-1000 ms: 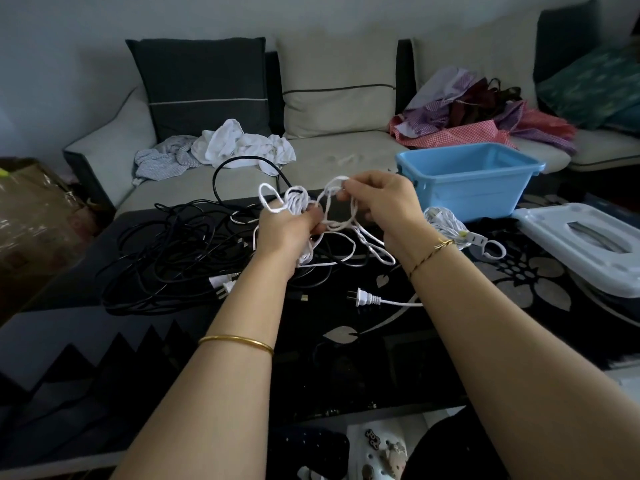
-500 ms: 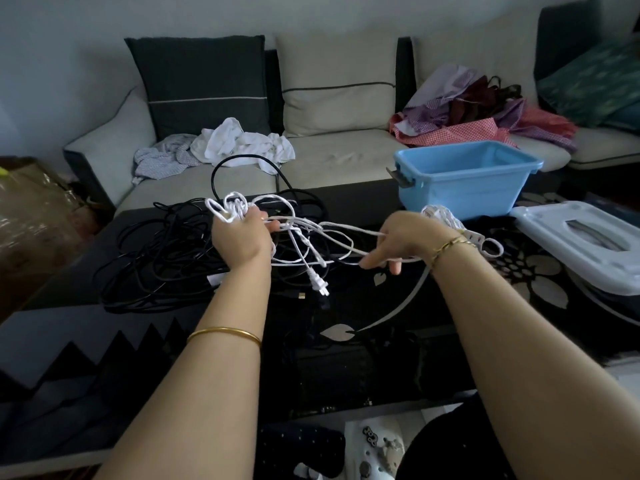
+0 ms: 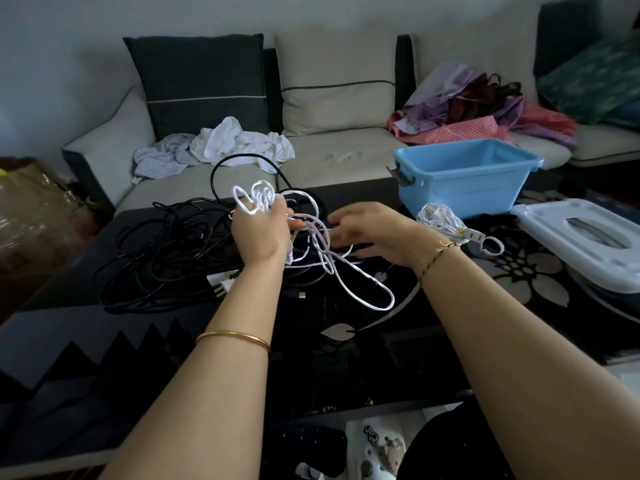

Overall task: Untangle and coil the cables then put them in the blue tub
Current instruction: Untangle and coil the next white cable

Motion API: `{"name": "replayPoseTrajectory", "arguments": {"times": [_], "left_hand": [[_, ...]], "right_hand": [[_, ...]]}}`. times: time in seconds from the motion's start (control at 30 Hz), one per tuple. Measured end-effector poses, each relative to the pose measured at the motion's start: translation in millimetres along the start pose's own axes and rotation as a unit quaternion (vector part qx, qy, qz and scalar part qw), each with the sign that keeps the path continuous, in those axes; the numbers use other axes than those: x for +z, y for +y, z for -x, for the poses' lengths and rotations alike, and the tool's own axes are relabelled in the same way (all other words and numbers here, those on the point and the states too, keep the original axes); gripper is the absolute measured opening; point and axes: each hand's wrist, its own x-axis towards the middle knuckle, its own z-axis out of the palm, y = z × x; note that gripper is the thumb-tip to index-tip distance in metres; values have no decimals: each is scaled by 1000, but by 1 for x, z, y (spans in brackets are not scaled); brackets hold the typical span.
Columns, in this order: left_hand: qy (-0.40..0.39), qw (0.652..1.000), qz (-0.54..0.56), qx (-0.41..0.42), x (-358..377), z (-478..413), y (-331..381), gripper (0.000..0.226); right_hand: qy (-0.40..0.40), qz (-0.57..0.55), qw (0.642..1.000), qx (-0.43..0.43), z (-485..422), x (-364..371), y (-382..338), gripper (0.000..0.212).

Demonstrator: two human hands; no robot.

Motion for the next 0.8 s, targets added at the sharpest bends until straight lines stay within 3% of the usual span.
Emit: {"name": "replayPoseTrajectory", "arguments": {"times": [0.07, 0.2, 0.3, 0.43, 0.57, 0.67, 0.73, 0.8], "left_hand": [[-13, 1000, 4, -3, 3, 3, 0, 22], [-34, 999, -3, 4, 4, 6, 0, 22], [-42, 998, -30, 20, 2, 4, -2, 15], [-63, 994, -89, 28, 0, 4, -8, 15], [-46, 997, -62, -32, -1, 0, -16, 14], [-23, 994, -17, -103, -5, -5, -19, 21], [-16, 990, 6, -138, -7, -7, -21, 13], [-3, 986, 30, -164, -11, -9, -23, 5]], "right_hand": [[5, -83, 996, 30, -1, 8, -8, 28], [-1, -46, 998, 46, 2, 21, -10, 23], [10, -49, 999, -4, 3, 19, -9, 19], [121, -38, 981, -148, 4, 17, -16, 11], [90, -166, 967, -169, 7, 11, -25, 19], [36, -318, 929, -184, 10, 6, -32, 24], [9, -436, 879, -194, 13, 1, -34, 33], [34, -537, 825, -173, 13, -6, -36, 32]]}}
